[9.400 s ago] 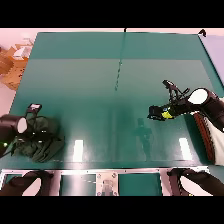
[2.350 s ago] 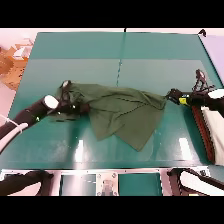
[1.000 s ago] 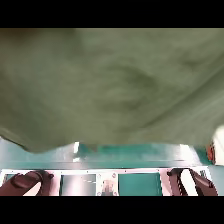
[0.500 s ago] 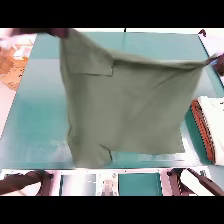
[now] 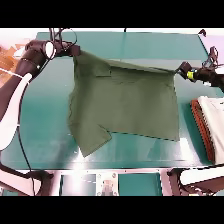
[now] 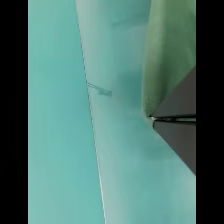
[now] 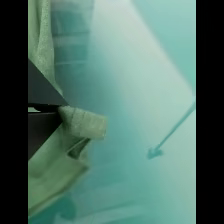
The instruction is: Fold the shirts.
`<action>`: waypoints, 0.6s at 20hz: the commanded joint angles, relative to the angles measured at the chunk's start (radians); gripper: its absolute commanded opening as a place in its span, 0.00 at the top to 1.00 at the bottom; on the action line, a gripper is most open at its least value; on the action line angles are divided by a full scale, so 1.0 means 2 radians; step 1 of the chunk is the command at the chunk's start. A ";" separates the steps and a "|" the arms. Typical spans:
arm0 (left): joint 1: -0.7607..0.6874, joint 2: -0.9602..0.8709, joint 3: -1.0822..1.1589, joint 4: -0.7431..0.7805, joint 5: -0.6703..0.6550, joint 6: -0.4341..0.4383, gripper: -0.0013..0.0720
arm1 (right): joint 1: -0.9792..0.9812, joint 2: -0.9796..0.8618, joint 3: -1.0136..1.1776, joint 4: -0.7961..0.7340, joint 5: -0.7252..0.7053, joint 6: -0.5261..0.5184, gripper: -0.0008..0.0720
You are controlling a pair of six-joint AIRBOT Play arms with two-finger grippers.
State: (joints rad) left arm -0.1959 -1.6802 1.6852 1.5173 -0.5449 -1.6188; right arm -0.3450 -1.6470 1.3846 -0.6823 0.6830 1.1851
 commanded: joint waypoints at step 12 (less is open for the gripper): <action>0.010 -0.008 -0.007 -0.003 -0.283 0.042 0.95 | -0.009 -0.010 0.018 -0.215 0.181 0.106 0.97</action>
State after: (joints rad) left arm -0.1776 -1.6947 1.6787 1.5188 -0.9020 -1.5639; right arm -0.3592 -1.6878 1.4609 -0.9882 0.9253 1.3354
